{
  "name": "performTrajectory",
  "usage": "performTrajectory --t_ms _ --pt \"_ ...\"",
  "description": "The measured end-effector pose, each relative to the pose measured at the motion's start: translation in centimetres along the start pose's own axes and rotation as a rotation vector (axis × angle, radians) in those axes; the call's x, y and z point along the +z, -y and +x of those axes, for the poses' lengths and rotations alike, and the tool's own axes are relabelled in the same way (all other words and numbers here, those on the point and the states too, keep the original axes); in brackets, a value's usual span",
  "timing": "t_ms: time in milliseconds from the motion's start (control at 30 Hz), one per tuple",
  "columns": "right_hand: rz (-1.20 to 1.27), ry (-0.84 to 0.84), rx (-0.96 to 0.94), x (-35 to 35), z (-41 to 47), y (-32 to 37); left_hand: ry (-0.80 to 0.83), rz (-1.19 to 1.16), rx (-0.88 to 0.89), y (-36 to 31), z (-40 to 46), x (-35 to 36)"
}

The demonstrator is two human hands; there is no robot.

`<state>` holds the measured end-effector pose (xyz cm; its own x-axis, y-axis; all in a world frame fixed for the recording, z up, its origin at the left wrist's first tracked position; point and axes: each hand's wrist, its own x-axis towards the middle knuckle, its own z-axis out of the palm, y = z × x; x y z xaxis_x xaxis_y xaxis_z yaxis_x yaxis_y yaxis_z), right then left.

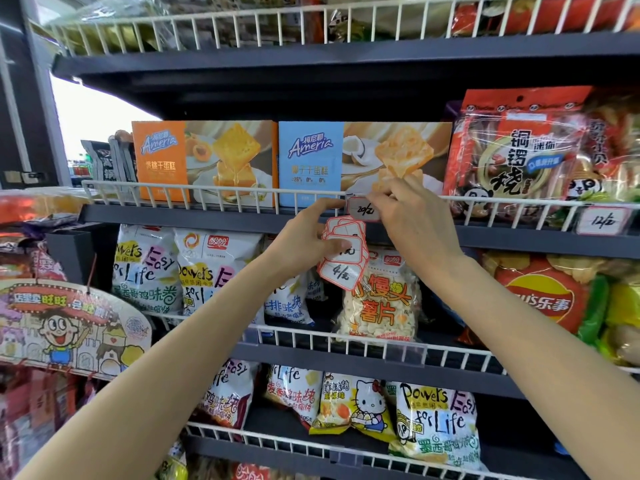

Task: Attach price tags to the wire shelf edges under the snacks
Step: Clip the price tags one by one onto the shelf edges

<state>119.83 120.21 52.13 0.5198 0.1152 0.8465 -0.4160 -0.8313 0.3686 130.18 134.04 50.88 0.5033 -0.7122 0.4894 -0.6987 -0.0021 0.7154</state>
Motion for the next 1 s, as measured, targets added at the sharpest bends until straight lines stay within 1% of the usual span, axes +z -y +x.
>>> performTrajectory --t_ms 100,267,367,433,533,600,700,767,800,900,1000 --pt "-0.014 -0.029 -0.002 0.0 -0.1 0.2 0.000 0.001 -0.005 0.0 0.1 0.1" --pt "-0.014 -0.027 0.059 0.3 0.2 0.7 -0.002 0.027 -0.007 -0.1 0.1 0.0" --pt "-0.001 -0.012 0.077 0.5 0.3 1.0 0.001 0.050 -0.003 -0.4 0.2 -0.3" --pt "0.003 0.000 0.083 0.4 0.2 1.1 -0.001 0.023 -0.001 -0.6 0.2 -0.4" --pt "0.054 0.054 0.111 -0.2 0.0 1.1 -0.053 -0.012 0.004 -0.6 -0.3 -0.5" --pt "0.211 0.095 0.190 -0.7 -0.5 1.4 -0.138 -0.046 0.015 -0.5 -0.9 -0.5" --pt "0.688 0.103 0.407 -2.2 -1.7 2.9 -0.256 -0.156 0.009 -0.2 -2.1 -0.1" --pt "0.975 0.166 0.524 -3.2 -2.6 4.3 -0.269 -0.239 -0.013 0.2 -3.1 0.2" --pt "1.023 0.204 0.558 -3.4 -2.9 4.9 -0.267 -0.273 -0.029 0.4 -3.6 0.3" --pt "1.036 0.261 0.636 -3.3 -3.5 6.0 -0.266 -0.423 -0.083 0.8 -5.0 0.3" --pt "1.205 0.308 0.710 -3.4 -3.8 6.8 -0.253 -0.532 -0.118 1.2 -6.2 0.0"
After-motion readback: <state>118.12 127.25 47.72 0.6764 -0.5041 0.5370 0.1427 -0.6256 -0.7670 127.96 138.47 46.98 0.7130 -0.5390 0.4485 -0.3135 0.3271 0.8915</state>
